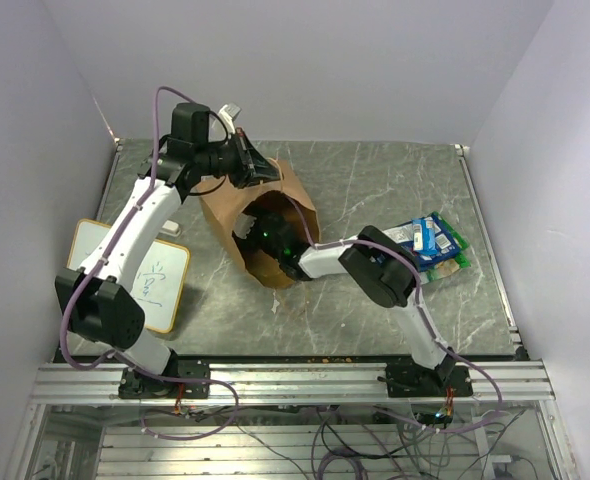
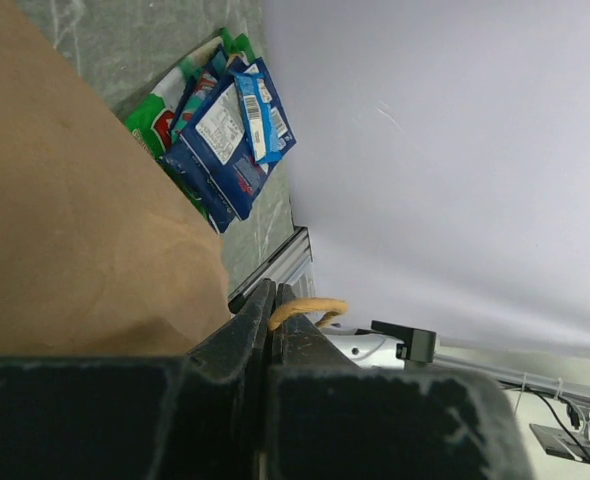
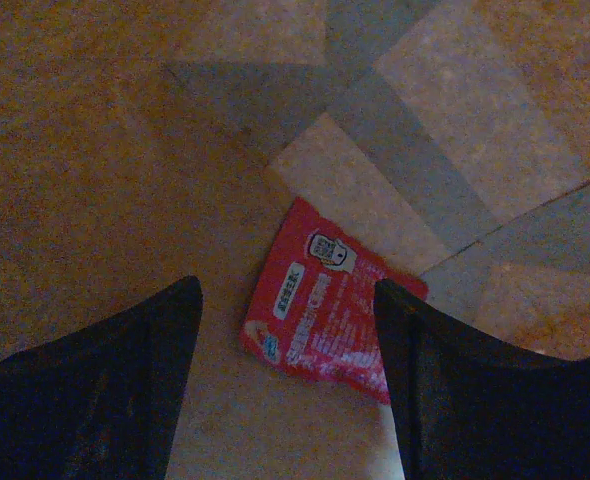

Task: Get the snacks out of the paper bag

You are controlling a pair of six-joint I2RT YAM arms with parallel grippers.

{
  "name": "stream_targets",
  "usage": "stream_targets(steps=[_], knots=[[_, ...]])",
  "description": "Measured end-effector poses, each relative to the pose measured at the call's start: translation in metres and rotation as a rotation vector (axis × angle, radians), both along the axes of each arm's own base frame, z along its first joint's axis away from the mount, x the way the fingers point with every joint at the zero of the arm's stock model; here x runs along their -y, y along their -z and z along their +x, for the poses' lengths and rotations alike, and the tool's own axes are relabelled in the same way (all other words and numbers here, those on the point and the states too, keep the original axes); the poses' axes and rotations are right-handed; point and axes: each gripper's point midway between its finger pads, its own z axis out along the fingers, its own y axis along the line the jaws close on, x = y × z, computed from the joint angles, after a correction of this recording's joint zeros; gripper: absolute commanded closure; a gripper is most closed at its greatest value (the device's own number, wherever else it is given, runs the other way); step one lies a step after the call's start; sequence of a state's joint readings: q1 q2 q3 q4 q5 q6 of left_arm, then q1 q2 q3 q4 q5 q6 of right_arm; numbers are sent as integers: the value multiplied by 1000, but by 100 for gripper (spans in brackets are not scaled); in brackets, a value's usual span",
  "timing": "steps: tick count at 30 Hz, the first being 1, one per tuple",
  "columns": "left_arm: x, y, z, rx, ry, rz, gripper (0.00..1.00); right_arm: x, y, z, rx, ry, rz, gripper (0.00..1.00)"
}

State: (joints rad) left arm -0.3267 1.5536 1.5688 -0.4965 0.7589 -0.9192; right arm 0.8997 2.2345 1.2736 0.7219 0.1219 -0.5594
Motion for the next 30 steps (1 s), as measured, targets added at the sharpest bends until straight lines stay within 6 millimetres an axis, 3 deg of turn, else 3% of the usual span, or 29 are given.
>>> stream_targets(steps=[5, 11, 14, 19, 24, 30], knots=[[-1, 6, -1, -7, -8, 11, 93, -7, 13, 17, -8, 38, -22, 30], [-4, 18, -10, -36, -14, 33, 93, -10, 13, 36, -8, 91, -39, 40], [-7, 18, -14, -30, -16, 51, 93, -6, 17, 49, -20, 117, -60, 50], [-11, 11, -21, -11, -20, 51, 93, 7, 32, 65, -59, 149, -97, 77], [-19, 10, -23, 3, -41, 66, 93, 16, 39, 68, -89, 156, -120, 98], [-35, 20, -25, -4, -84, 84, 93, 18, 40, 50, -133, 97, -118, 100]])
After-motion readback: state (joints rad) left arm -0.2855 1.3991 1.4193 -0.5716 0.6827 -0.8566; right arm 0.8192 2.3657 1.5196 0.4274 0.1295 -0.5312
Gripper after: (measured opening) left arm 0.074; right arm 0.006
